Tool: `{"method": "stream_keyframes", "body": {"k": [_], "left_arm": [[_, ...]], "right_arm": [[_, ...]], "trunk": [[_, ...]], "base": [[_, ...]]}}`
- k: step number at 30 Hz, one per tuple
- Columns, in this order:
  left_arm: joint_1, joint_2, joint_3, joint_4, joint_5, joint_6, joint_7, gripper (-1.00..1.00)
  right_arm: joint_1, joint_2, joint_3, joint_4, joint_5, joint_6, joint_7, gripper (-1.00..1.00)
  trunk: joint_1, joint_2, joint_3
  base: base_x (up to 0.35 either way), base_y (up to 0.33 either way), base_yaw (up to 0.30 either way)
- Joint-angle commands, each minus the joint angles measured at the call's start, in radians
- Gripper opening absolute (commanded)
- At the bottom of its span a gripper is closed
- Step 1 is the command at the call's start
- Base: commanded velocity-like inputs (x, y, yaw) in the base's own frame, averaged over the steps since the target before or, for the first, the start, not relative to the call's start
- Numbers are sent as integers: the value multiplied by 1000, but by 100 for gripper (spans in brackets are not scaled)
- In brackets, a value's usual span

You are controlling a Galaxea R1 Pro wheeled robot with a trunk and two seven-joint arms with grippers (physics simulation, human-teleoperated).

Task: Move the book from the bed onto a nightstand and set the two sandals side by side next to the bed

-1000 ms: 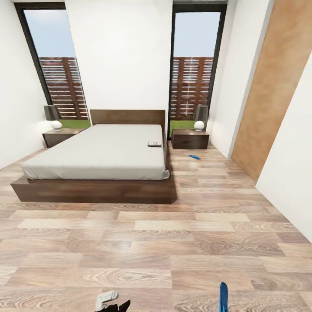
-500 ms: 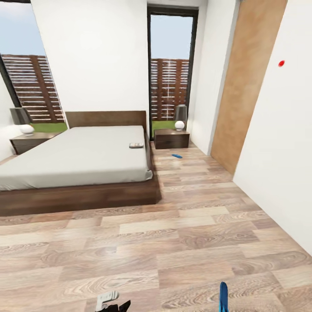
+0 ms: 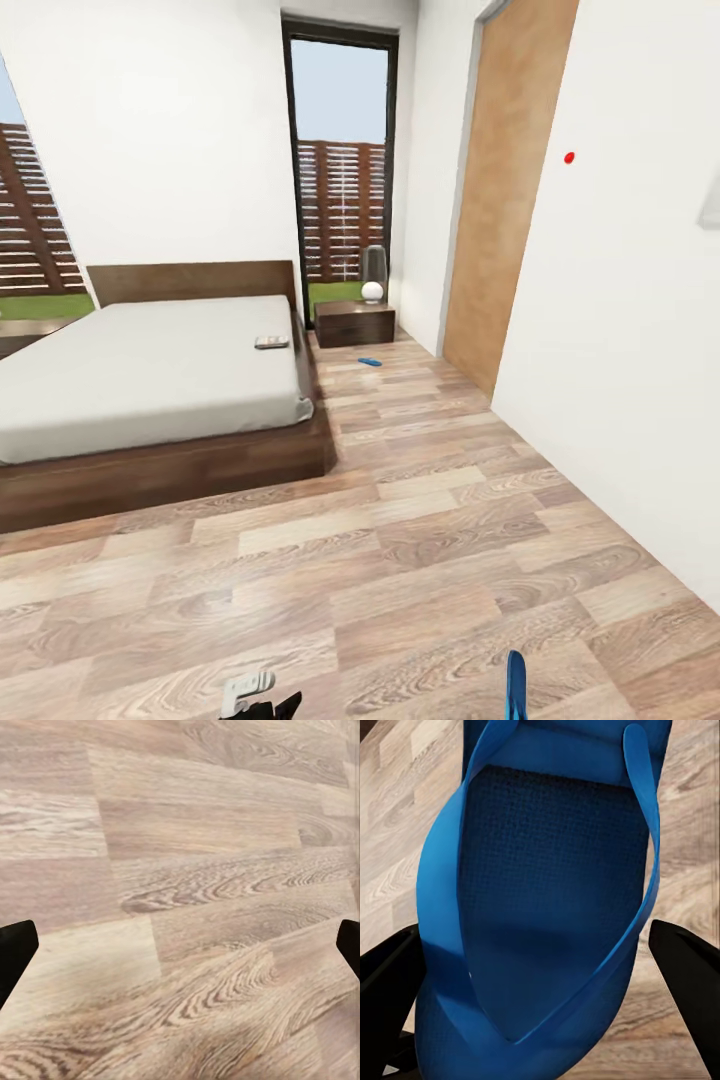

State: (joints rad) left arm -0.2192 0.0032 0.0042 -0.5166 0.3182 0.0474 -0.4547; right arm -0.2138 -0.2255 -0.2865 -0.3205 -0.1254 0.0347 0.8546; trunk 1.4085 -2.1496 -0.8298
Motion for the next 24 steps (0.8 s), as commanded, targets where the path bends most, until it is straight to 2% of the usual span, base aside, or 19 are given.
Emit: {"method": "stream_keyframes", "body": {"k": [1,24], "left_arm": [[0,0,0,0,9,5,-4,100],[0,-1,0,0,9,5,-4,100]], "right_arm": [[-1,0,-2,1,-5,4,4,-100],[-1,0,-1,1,-6,4,5,-100]], "trunk": [[0,0,0],[0,0,8]], "base": [[0,0,-280],[0,0,-262]]}}
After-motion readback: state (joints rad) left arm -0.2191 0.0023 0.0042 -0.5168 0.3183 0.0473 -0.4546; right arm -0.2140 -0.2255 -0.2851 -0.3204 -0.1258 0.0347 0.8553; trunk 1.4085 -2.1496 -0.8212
